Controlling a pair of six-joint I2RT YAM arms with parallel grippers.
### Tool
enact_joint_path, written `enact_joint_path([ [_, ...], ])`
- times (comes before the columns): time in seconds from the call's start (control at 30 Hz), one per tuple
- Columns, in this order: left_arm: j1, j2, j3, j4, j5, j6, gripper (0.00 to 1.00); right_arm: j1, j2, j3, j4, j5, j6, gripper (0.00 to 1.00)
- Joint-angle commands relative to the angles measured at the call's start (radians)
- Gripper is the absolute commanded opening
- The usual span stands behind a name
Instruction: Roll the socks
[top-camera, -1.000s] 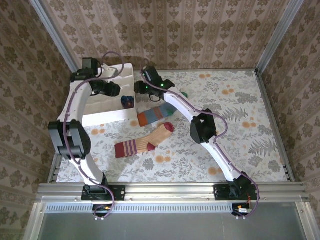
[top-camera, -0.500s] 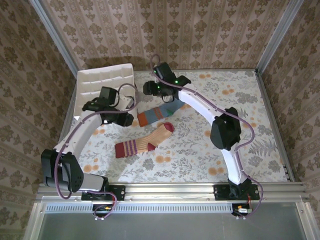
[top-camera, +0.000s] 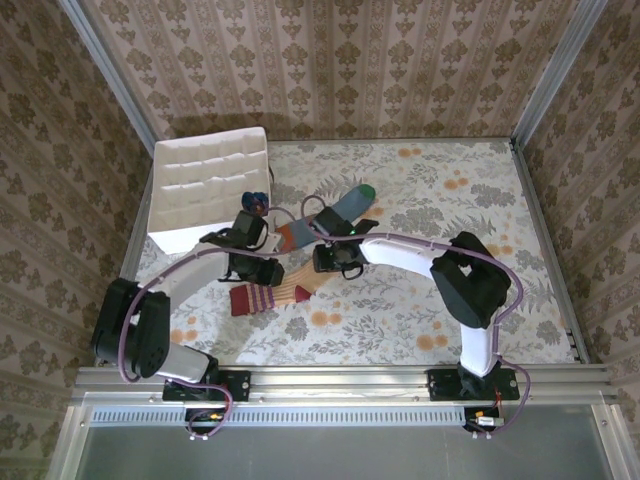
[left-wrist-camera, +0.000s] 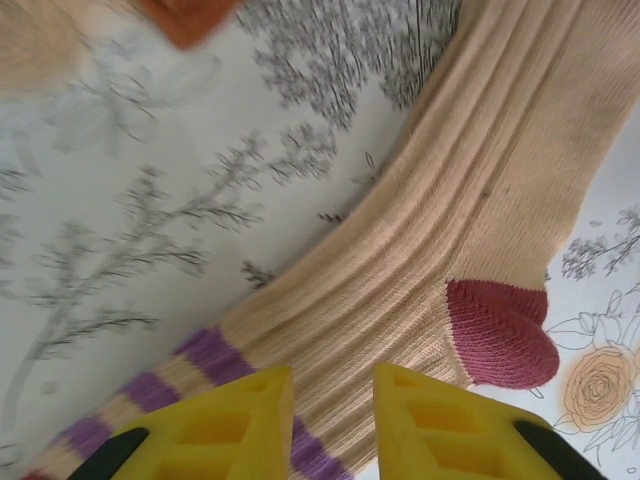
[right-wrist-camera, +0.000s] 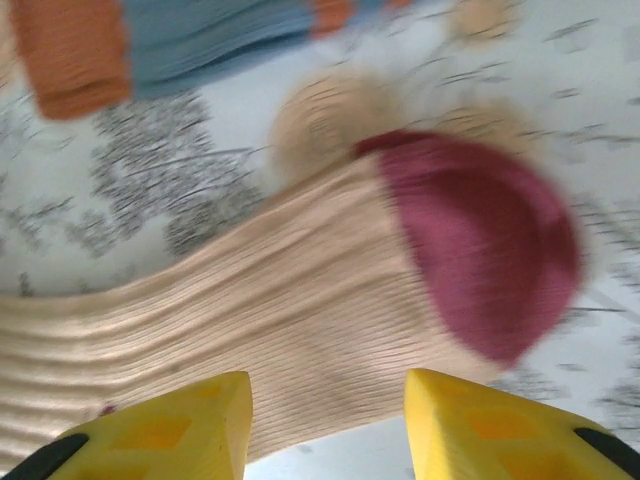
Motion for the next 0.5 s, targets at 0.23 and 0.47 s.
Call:
enact_joint_path([
  [0.23, -0.204, 0.206, 0.018, 0.132, -0.009, -0.140, 0.18, -0.078, 0.029, -0.050, -0.012, 0.123, -0.036, 0.39],
  [0.47, -0.384, 0.396, 0.193, 0.266, 0.097, -0.291, 0.17, -0.286, -0.089, -0.137, 0.004, 0.086, -0.138, 0.40],
])
